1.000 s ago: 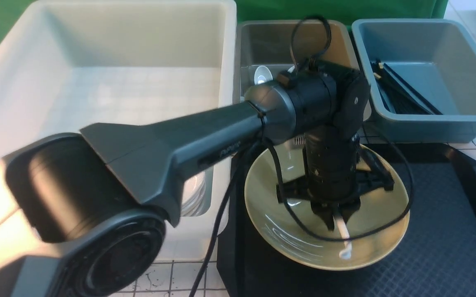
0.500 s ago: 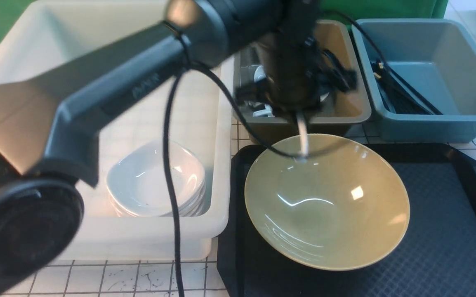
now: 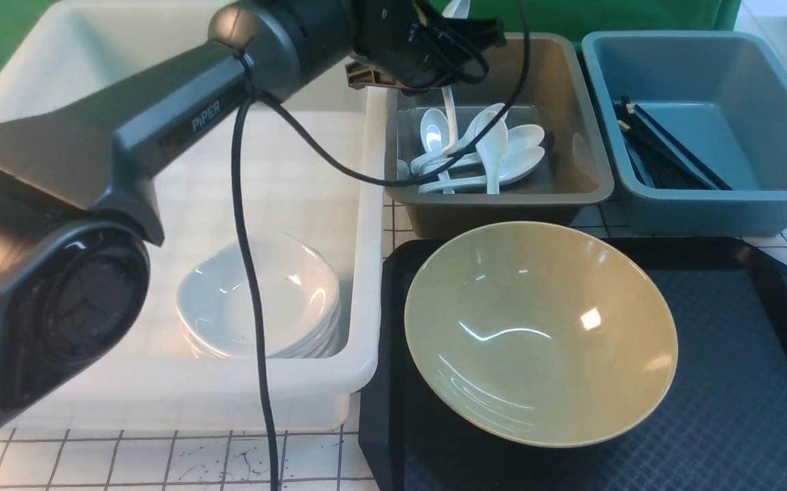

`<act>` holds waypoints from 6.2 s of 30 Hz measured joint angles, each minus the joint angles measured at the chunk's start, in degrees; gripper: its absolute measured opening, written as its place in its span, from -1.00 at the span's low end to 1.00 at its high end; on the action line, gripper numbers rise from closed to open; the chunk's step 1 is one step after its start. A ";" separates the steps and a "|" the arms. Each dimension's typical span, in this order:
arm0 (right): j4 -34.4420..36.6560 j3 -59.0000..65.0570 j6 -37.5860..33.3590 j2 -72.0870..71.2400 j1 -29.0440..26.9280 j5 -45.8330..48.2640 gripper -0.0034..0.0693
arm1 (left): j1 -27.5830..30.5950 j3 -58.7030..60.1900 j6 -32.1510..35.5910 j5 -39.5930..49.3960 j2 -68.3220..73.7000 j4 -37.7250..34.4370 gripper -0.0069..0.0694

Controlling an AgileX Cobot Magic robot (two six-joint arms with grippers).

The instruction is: On white black table put chopsticks spoon bowls plates into blue grey white boxes.

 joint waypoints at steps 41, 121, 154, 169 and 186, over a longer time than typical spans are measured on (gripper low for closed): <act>-0.66 0.00 3.07 -14.07 0.00 0.00 -0.54 | -28.59 24.50 23.74 23.38 -18.16 -8.35 -0.27; 1.42 0.00 -1.04 -3.70 0.00 -10.68 -0.84 | -8.09 23.45 16.60 42.65 -41.84 19.30 -0.77; 3.17 0.00 -2.89 -3.55 0.00 -6.73 -0.84 | 9.22 38.61 5.36 17.03 -21.46 37.24 -0.77; 3.17 0.00 -5.21 -3.55 0.00 -5.07 -0.84 | 10.06 33.01 4.29 22.99 -20.88 31.25 0.10; 3.17 0.00 -6.94 -3.55 0.00 -3.36 -0.83 | -8.80 25.80 -7.80 24.60 -44.86 23.73 -0.73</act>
